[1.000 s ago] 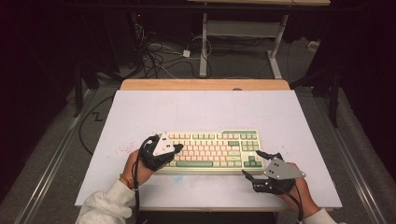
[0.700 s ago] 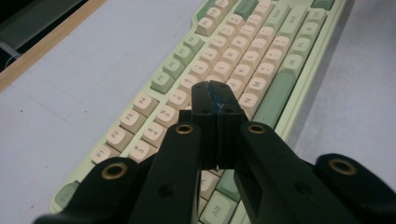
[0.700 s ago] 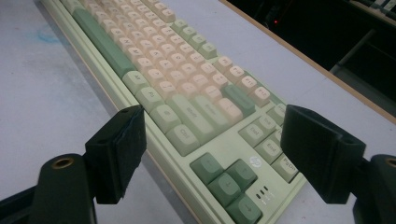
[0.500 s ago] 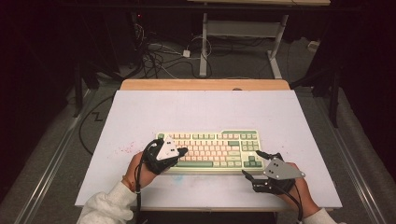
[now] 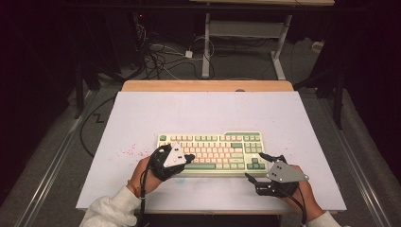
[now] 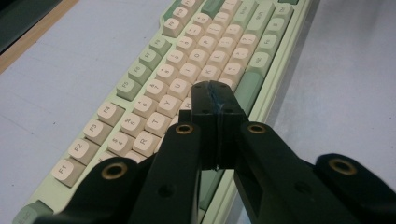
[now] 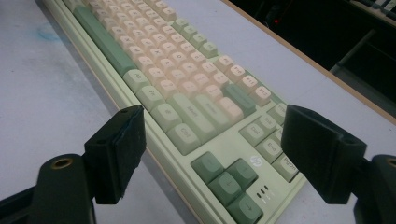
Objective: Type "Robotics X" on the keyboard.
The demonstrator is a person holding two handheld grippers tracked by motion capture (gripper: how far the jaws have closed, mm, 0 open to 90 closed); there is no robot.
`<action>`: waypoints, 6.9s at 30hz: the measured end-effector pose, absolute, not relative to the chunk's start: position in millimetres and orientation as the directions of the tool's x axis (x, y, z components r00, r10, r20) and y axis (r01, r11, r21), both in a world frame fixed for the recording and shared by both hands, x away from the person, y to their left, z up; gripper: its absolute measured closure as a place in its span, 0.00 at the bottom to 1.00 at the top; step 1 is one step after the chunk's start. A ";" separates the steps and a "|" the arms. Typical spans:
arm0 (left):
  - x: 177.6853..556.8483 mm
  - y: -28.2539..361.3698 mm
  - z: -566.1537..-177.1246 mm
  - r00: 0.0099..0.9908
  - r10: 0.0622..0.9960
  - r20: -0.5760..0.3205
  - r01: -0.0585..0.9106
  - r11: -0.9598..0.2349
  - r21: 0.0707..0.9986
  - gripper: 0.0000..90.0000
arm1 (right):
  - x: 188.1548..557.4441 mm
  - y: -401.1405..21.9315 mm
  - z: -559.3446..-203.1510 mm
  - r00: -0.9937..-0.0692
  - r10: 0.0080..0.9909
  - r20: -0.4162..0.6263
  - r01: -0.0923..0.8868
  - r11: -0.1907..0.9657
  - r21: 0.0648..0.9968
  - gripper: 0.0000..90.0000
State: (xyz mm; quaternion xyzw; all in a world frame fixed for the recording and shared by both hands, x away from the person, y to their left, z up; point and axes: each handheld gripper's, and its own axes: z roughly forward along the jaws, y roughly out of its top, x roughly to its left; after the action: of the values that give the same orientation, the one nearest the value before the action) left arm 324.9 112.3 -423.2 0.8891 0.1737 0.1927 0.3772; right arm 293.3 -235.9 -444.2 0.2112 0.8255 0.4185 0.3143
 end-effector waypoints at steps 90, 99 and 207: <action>324.7 117.9 -429.6 0.778 0.536 0.327 0.121 -0.638 0.760 0.21 | 296.2 -244.0 -442.6 -0.696 0.642 -0.322 0.107 0.536 0.838 0.28; 322.7 128.4 -429.6 0.758 0.561 0.332 0.120 -0.620 0.775 0.20 | 294.8 -245.3 -439.0 -0.704 0.630 -0.329 0.091 0.539 0.837 0.29; 351.0 139.0 -449.0 0.823 0.546 0.157 0.310 -0.664 0.681 0.97 | 346.9 -191.1 -458.5 -0.780 0.565 -0.270 0.240 0.669 0.704 1.00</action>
State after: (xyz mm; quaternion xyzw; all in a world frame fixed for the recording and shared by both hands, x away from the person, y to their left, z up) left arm 351.0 139.0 -449.0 0.8948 0.2391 0.1769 0.3331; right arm 346.9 -191.1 -458.5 0.2283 0.8811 0.3371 0.2407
